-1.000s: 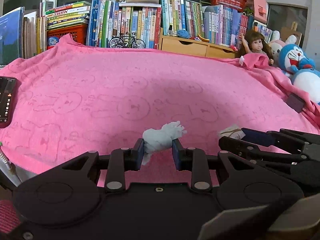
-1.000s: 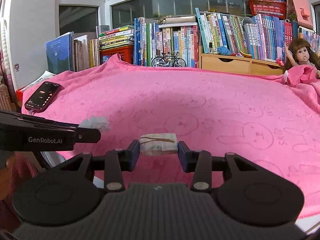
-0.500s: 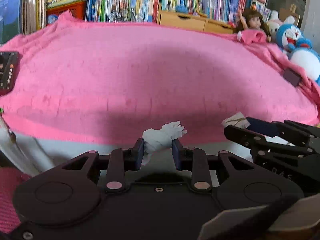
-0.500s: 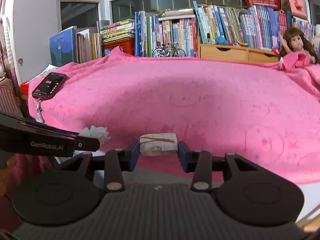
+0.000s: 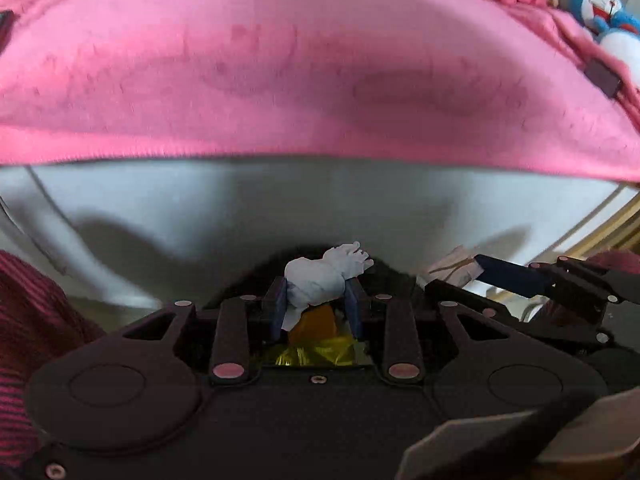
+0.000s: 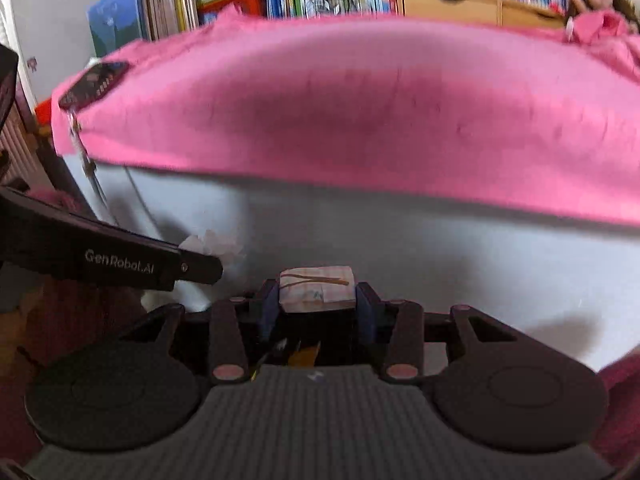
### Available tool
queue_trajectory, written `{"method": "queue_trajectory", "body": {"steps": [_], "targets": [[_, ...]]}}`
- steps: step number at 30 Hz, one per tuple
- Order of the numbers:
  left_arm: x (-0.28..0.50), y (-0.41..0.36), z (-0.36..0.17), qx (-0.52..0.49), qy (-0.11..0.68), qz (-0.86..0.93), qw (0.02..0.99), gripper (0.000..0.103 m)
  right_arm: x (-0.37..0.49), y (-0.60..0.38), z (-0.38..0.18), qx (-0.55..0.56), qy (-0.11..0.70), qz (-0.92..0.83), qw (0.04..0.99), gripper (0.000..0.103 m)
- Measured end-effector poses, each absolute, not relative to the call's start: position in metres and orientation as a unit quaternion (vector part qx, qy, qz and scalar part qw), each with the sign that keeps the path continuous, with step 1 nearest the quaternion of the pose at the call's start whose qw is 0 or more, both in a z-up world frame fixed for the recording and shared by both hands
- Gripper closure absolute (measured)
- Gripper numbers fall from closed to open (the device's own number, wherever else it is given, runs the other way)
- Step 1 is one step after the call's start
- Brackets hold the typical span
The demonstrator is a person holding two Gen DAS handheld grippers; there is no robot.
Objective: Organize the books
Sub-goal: 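Lower the tissue and paper packet with both tools into the black bag, then open both tools to drop the tissue and packet into the bag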
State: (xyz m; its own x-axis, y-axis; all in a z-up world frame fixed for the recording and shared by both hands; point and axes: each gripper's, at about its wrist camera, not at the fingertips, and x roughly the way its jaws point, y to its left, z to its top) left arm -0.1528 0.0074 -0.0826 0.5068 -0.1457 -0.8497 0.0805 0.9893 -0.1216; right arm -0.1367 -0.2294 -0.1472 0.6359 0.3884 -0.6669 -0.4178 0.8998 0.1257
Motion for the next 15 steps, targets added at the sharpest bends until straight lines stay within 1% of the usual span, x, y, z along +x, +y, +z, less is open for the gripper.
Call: {"method": "queue_trajectory", "body": {"steps": [8, 15], "targets": [[-0.152, 0.012, -0.114, -0.024, 0.538, -0.053, 0.841, 0.074, -0.137, -0.229, -0.164, -0.017, 0.397, 0.214, 0.892, 0.052], [-0.146, 0.012, -0.131, -0.018, 0.566, -0.047, 0.823, 0.073, -0.137, -0.228, -0.177, -0.012, 0.418, 0.213, 0.883, 0.052]]}}
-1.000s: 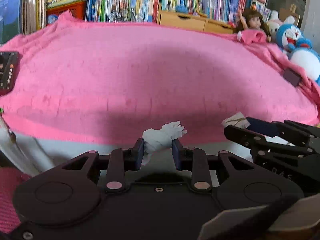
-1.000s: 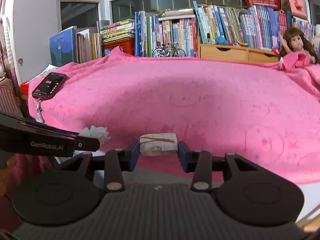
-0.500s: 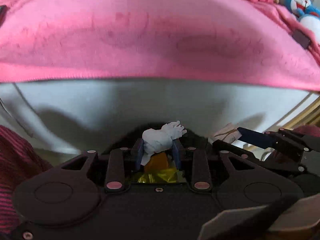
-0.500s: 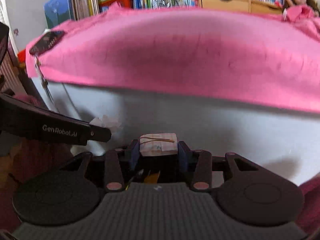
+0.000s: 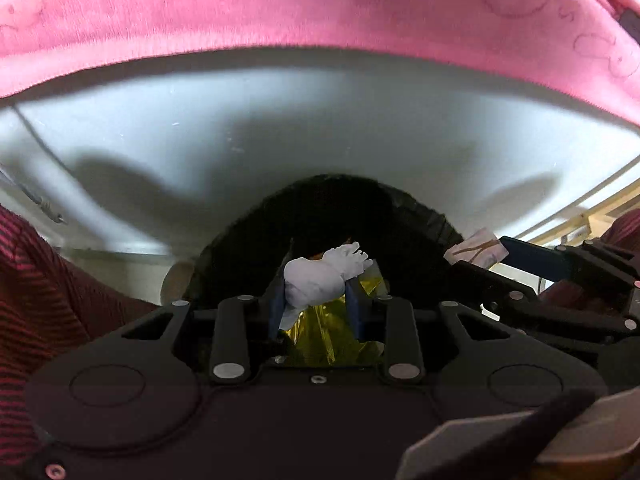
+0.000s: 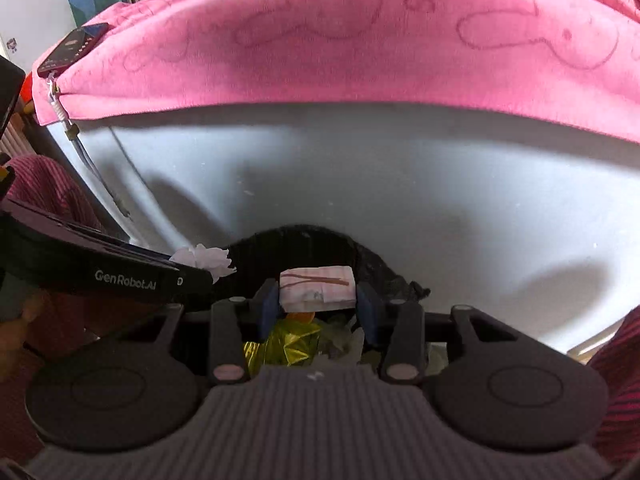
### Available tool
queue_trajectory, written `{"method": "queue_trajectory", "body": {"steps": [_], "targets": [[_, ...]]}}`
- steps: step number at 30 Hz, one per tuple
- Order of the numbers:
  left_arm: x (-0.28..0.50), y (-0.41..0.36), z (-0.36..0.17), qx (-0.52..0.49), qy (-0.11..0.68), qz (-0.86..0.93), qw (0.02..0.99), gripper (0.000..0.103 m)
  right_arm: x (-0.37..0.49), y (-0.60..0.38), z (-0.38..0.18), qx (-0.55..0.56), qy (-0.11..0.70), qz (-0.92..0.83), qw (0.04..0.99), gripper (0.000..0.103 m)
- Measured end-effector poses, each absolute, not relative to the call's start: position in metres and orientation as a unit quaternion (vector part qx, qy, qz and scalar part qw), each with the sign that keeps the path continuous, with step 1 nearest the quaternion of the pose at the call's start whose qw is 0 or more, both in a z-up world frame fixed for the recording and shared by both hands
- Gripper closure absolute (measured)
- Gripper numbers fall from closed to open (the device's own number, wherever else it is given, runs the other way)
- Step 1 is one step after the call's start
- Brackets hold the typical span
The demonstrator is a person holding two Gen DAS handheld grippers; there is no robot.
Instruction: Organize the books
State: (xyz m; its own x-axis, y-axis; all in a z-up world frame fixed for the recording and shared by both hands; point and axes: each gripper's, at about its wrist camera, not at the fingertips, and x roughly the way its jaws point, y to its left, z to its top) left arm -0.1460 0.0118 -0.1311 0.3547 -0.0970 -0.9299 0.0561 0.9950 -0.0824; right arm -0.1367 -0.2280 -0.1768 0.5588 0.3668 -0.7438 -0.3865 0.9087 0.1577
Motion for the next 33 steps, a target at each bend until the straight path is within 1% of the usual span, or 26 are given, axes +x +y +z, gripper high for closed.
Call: {"method": "queue_trajectory", "body": {"steps": [5, 7, 9, 11, 13, 15, 16, 18, 21, 25, 33], "targets": [[-0.145, 0.004, -0.138, -0.013, 0.572, -0.043, 0.819, 0.072, -0.136, -0.226, -0.179, -0.014, 0.423, 0.214, 0.88, 0.052], [-0.144, 0.004, -0.139, -0.013, 0.573, -0.043, 0.818, 0.071, -0.134, -0.226, -0.179, -0.014, 0.424, 0.214, 0.88, 0.049], [-0.143, 0.006, -0.139, -0.014, 0.574, -0.041, 0.818, 0.067, -0.133, -0.226, -0.179, -0.012, 0.424, 0.213, 0.88, 0.043], [-0.143, 0.007, -0.138, -0.015, 0.575, -0.039, 0.817, 0.065, -0.132, -0.228, -0.178, -0.01, 0.424, 0.212, 0.88, 0.042], [-0.141, 0.007, -0.14, -0.016, 0.577, -0.038, 0.816, 0.062, -0.131, -0.228, -0.178, -0.006, 0.426, 0.211, 0.88, 0.036], [-0.141, 0.008, -0.14, -0.015, 0.578, -0.036, 0.815, 0.058, -0.13, -0.229, -0.179, -0.003, 0.429, 0.209, 0.879, 0.034], [-0.141, 0.008, -0.14, -0.014, 0.579, -0.035, 0.815, 0.057, -0.13, -0.229, -0.18, -0.003, 0.43, 0.208, 0.879, 0.032], [-0.14, 0.008, -0.141, -0.014, 0.58, -0.034, 0.814, 0.051, -0.129, -0.229, -0.181, -0.004, 0.432, 0.204, 0.879, 0.03], [-0.14, 0.007, -0.141, -0.015, 0.581, -0.031, 0.813, 0.045, -0.129, -0.229, -0.182, -0.001, 0.434, 0.201, 0.878, 0.025], [-0.14, 0.008, -0.142, -0.015, 0.584, -0.027, 0.811, 0.044, -0.127, -0.23, -0.184, 0.002, 0.437, 0.196, 0.878, 0.02], [-0.141, 0.008, -0.144, -0.009, 0.584, -0.022, 0.812, 0.043, -0.126, -0.231, -0.187, 0.007, 0.443, 0.193, 0.875, 0.017]]}}
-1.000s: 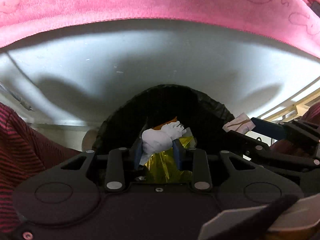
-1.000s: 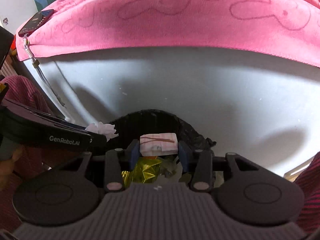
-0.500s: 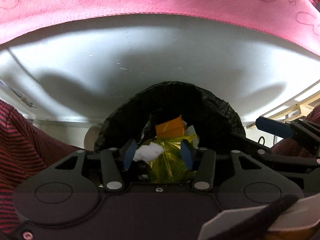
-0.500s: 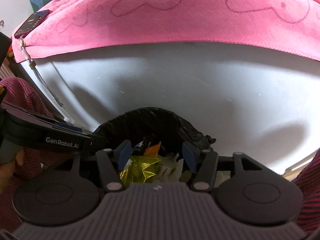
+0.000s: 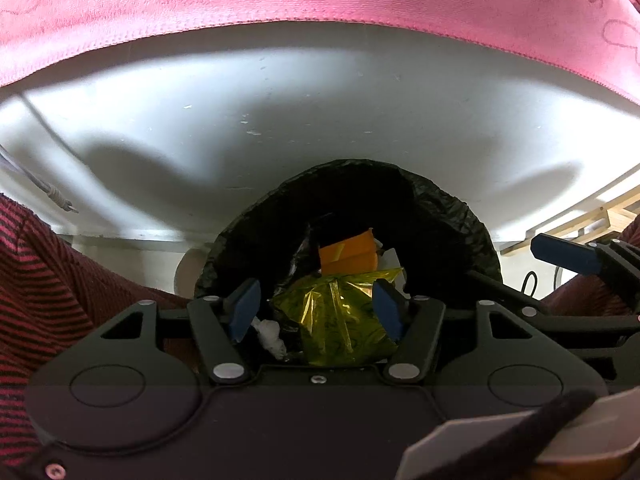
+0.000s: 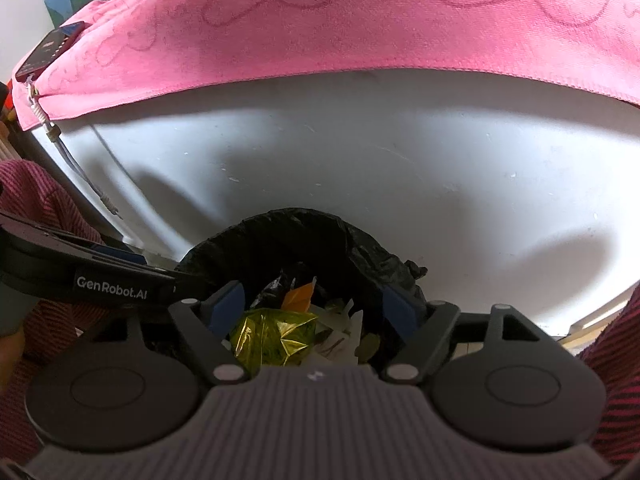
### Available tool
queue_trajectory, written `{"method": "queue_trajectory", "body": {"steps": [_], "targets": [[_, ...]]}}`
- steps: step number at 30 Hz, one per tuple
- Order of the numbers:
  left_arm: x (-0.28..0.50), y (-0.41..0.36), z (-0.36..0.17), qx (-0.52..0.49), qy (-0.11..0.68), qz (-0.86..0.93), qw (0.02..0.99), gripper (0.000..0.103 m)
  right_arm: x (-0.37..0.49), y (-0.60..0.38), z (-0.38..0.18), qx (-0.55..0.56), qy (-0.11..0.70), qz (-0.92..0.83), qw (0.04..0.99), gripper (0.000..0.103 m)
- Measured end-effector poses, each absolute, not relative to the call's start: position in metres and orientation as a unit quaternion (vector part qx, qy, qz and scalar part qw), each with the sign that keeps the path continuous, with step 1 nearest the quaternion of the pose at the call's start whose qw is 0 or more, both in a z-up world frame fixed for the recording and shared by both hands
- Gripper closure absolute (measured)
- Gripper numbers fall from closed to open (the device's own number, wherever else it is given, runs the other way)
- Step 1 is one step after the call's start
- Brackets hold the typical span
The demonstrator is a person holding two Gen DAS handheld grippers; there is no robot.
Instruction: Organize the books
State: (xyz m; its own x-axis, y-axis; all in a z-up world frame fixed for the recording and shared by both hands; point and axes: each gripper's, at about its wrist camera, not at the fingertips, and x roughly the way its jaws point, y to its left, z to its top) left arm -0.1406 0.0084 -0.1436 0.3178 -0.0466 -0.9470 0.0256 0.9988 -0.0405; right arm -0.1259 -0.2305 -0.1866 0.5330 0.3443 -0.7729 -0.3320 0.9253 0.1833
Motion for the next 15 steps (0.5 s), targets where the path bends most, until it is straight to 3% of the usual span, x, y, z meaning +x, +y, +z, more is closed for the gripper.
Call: {"method": "queue_trajectory", "body": {"steps": [15], "targets": [[-0.14, 0.0096, -0.1472, -0.017, 0.59, -0.019, 0.807, 0.042, -0.1252, -0.2308, -0.1889, 0.008, 0.446, 0.189, 0.875, 0.013]]}}
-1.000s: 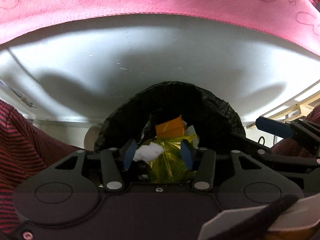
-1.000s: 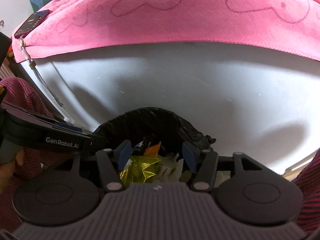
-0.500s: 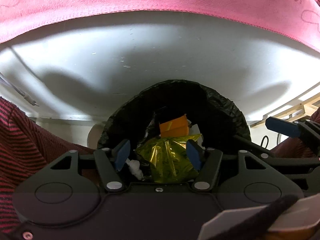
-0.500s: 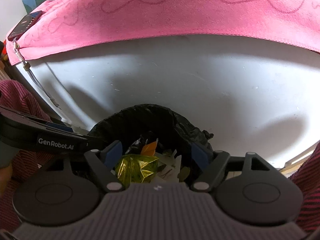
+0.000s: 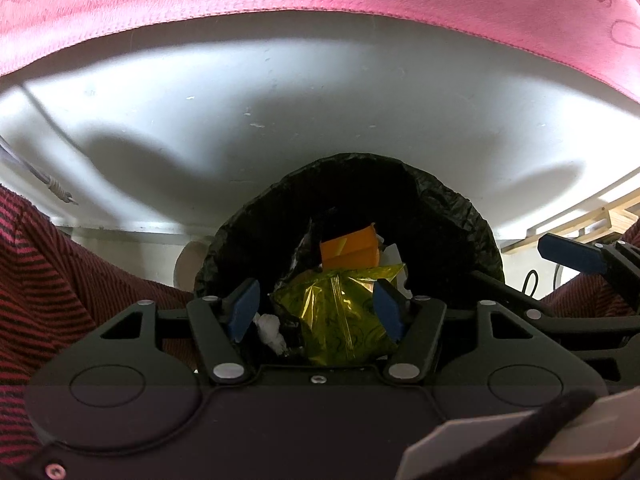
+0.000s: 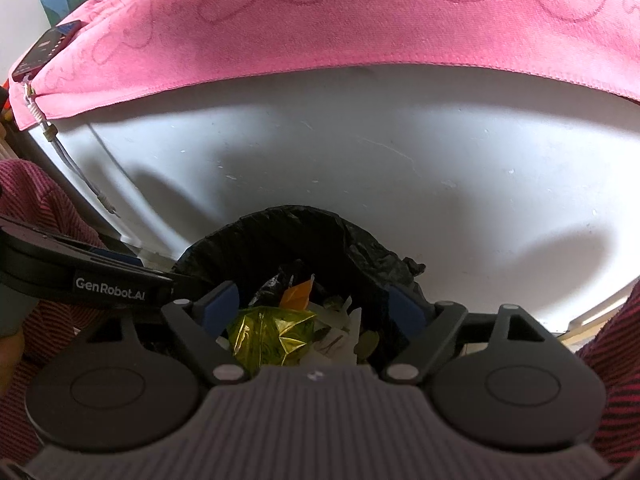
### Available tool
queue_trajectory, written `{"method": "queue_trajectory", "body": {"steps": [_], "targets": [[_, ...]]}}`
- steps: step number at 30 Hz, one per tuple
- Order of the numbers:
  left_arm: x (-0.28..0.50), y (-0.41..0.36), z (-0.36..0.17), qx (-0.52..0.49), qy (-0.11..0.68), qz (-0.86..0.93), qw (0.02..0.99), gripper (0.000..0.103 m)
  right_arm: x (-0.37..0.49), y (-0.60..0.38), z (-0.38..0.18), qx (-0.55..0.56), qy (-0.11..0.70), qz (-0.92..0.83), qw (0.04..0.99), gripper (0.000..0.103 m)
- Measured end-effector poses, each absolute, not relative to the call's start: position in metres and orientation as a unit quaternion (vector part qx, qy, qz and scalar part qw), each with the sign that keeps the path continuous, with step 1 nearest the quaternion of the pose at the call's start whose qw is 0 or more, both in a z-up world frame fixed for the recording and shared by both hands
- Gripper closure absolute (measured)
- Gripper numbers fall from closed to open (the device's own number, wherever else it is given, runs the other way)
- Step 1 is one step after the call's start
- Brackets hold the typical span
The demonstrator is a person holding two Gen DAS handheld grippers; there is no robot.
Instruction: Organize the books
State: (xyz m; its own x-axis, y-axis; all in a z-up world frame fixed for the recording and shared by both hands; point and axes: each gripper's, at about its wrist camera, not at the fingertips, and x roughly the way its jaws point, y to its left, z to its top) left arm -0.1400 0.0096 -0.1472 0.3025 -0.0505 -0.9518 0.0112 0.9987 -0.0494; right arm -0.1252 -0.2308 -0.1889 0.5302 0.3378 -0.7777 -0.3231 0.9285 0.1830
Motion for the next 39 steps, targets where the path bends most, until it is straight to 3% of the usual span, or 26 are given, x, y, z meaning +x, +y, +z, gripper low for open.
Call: {"method": "queue_trajectory", "body": {"steps": [16, 24, 39], "targets": [[-0.1417, 0.0109, -0.1491, -0.02, 0.591, -0.015, 0.807, 0.034, -0.1257, -0.2326, -0.1907, 0.01, 0.45, 0.186, 0.874, 0.01], [-0.1399, 0.0133, -0.1502, -0.027, 0.595, -0.015, 0.803, 0.022, -0.1261, -0.2325, -0.1893, 0.008, 0.45, 0.185, 0.874, 0.01], [-0.1376, 0.0144, -0.1525, -0.031, 0.598, -0.018, 0.8, 0.019, -0.1246, -0.2349, -0.1872, 0.01, 0.451, 0.183, 0.874, 0.009]]}}
